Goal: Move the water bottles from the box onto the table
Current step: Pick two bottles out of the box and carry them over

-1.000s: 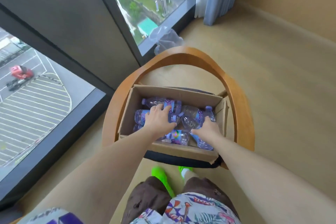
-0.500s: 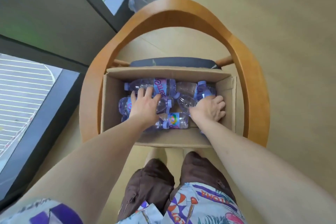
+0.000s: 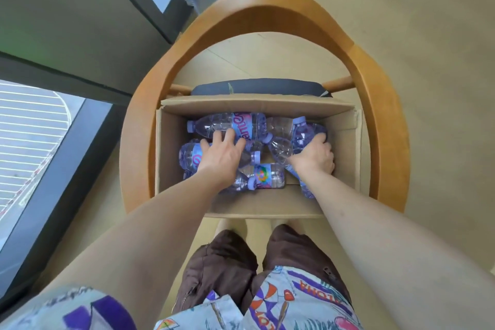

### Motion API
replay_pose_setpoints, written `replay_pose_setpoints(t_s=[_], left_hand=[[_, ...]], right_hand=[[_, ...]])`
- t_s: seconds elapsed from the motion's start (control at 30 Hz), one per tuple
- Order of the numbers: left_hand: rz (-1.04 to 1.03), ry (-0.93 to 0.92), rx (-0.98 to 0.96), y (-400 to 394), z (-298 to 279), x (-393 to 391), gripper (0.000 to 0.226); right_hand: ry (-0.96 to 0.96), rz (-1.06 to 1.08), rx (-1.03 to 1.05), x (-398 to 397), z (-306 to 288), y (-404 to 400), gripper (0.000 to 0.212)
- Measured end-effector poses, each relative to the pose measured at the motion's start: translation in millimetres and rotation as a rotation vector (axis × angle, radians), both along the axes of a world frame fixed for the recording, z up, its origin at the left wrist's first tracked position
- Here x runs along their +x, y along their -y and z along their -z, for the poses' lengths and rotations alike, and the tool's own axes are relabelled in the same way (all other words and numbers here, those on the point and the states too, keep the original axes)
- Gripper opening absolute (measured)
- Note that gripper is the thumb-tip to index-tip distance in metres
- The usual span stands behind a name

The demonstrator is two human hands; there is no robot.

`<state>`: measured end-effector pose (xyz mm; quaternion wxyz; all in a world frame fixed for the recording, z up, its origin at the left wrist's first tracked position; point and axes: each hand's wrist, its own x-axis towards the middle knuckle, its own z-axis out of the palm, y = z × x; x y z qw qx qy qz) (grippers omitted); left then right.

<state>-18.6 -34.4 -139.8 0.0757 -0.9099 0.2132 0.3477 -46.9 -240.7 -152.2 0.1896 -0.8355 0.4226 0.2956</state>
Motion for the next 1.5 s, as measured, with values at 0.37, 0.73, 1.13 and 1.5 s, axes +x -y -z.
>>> replay_pose_setpoints(t_s=[0.37,0.73,1.13,1.5], left_hand=[[-0.143,-0.062,-0.036,-9,-40,-6,0.069],[-0.851,0.283,-0.419,-54,-166,-19,0.039],[-1.583,0.585,-0.862,-173,-279,-144,0.065],[-1.973,1.058,-0.462,-194,-351,-498,0.051]], right_hand=[[0.094,-0.297,0.337,-3,-42,-25,0.065],[0.311,-0.584,0.503,60,-150,-89,0.072],[0.534,-1.012,0.735,-2,-266,-236,0.066],[0.5,-1.415,1.028,-279,-333,-333,0.066]])
